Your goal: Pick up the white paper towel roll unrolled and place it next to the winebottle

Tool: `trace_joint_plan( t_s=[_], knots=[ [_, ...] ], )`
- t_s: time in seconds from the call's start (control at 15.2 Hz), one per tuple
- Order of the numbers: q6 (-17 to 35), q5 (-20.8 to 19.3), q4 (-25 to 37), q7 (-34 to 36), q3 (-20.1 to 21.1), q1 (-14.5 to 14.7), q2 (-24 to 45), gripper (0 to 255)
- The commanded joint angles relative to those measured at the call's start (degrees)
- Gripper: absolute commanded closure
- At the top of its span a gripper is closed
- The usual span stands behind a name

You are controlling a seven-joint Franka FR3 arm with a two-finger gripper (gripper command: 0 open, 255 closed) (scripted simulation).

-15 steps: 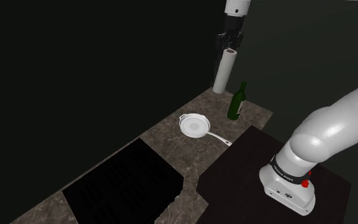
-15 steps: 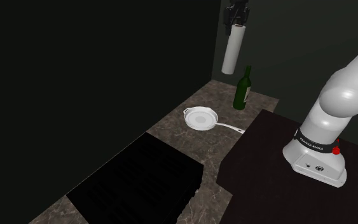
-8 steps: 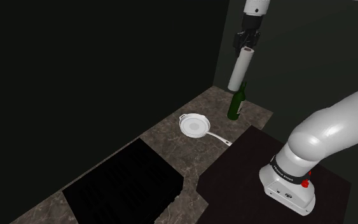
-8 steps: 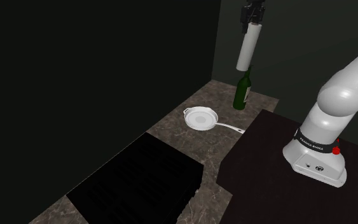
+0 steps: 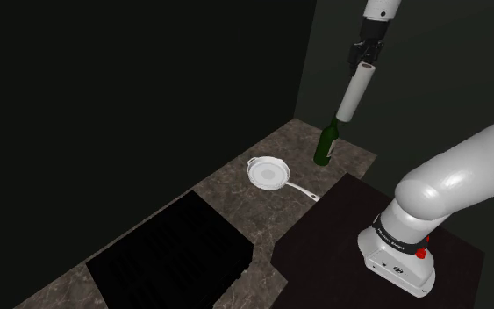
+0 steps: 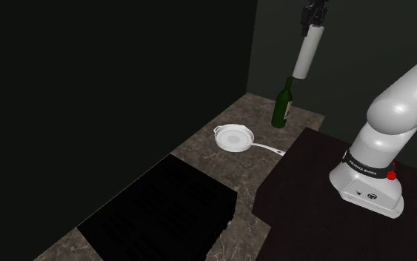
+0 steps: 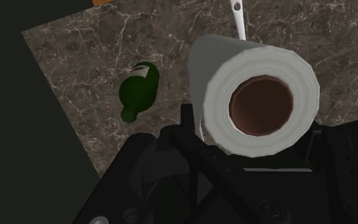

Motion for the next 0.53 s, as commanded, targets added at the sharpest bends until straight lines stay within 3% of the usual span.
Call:
trace_joint_plan(
  t_s=[0.0,0.33,0.46],
  knots=[
    [-0.01,-0.46,1.23,-3.19,-2.17,-0.97,1.19,255],
    [-0.33,-0.7,5.72,-11.71,-7.93,-3.46,5.31,255],
    [1.22,-0.8,4.04,-11.67,-7.99,-3.52,5.16,255]
  ],
)
